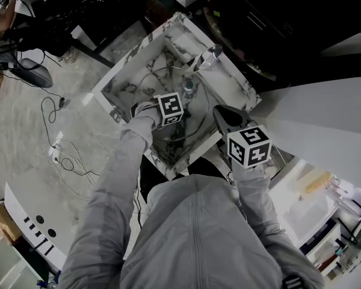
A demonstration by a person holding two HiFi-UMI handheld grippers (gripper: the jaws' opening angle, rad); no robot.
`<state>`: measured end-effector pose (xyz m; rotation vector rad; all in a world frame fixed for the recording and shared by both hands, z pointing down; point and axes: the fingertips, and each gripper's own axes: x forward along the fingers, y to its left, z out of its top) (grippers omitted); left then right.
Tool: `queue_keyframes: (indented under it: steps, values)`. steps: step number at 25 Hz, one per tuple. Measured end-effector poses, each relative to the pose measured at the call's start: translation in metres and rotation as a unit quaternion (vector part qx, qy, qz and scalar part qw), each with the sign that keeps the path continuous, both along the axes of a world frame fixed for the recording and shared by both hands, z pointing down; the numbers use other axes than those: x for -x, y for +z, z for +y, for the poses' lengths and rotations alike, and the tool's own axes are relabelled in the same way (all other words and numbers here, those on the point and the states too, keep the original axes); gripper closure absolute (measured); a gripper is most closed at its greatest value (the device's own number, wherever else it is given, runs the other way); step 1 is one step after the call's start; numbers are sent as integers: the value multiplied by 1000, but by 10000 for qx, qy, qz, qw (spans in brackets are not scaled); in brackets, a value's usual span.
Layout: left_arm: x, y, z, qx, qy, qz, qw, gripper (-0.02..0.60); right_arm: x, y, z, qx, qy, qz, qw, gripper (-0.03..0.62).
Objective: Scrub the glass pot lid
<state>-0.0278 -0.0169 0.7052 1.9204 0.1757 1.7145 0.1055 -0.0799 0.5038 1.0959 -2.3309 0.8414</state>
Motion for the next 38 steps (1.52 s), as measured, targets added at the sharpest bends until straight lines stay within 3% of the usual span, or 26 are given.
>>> queue_keyframes:
  steps: [10,19,23,29,34,38]
  values:
    - [-29,1,10,141,-42,258,9996,515,-4,2,4,25,18,-7,10000,559]
    - [-72,-9,26,324,-289,853,9954,515,-1,2,2,36,-21,-11,10000,559]
    - [-80,-11,35,335,-291,955,9944,515,3,0,1,24,-42,-46,10000,559]
    - [-89,-28,49,747,-635,1452,9845,515,10,-5,-2,-14,-73,-123,9999,559]
    - [-78,-39,31,281,-838,1560,9838,515,14,-7,0,-27,-83,-139,9999,559]
    - [-44,-47,9,-264,-765,1249,9889,515,17,-7,3,-21,-86,-167,9998,559]
